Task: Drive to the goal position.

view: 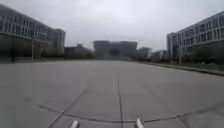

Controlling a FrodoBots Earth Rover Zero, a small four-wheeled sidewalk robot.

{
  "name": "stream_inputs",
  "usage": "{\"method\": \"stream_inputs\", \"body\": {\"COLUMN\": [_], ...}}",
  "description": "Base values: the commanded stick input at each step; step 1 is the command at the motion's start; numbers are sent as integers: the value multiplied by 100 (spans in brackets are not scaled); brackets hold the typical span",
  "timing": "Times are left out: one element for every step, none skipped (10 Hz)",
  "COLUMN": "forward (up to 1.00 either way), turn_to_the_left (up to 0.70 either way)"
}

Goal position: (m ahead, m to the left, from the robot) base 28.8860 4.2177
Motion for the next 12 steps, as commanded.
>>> {"method": "stream_inputs", "body": {"forward": [100, 100, 100, 100, 100, 100, 100, 100, 100, 100, 100, 100], "turn_to_the_left": [-20, -40, -24, 0, 0, 0, -13, -27, -40, -19, -2, 0]}}
